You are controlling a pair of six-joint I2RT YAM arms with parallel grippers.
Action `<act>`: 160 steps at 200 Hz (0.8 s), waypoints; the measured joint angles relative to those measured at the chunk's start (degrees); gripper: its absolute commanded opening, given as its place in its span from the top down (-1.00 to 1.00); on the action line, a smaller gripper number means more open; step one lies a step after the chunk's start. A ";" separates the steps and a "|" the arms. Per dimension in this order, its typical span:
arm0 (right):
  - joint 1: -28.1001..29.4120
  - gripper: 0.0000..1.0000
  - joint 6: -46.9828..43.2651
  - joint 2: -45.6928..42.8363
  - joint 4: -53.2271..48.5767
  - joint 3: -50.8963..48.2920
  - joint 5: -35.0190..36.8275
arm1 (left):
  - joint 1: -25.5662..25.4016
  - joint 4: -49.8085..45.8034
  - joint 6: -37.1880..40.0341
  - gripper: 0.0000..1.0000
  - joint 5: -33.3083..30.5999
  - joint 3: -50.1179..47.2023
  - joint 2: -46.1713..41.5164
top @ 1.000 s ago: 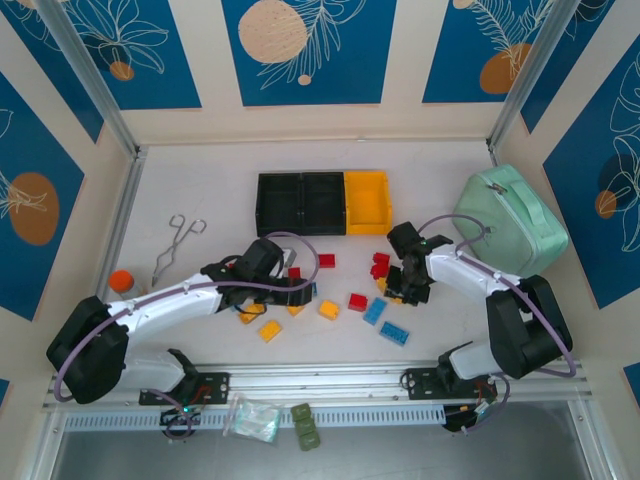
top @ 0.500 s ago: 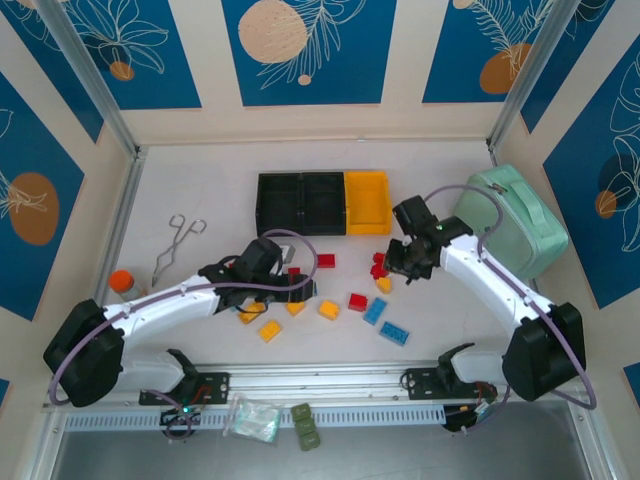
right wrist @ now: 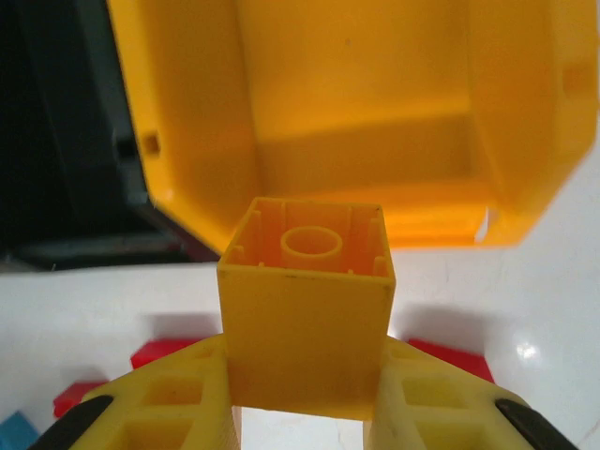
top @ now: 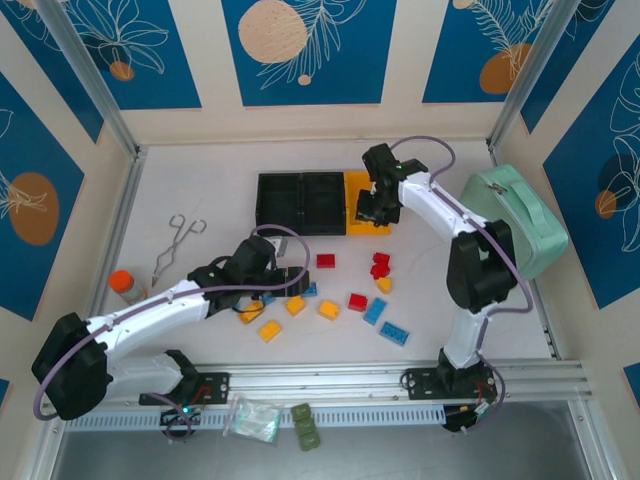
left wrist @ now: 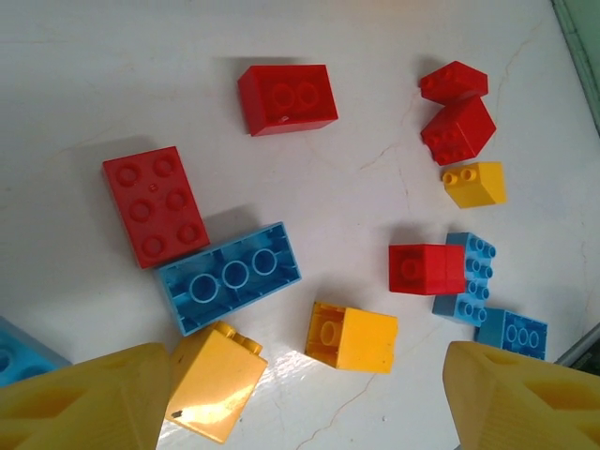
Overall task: Sort the legos into containers by color
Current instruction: Place the lego in the container.
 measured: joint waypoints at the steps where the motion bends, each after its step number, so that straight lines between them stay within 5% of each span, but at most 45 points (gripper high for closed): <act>1: -0.09 0.48 -0.11 0.42 -0.04 0.35 0.00 | 0.00 0.00 -0.02 -0.52 -0.04 0.00 -0.02; 97: -1.95 0.40 -0.79 11.72 -3.06 9.46 0.02 | 0.00 -1.53 -0.04 -0.52 -0.98 -0.13 -0.07; 160: -1.95 0.06 -0.94 11.80 -4.04 10.12 0.04 | 0.00 -1.73 -0.50 -0.53 -1.27 -0.87 -0.07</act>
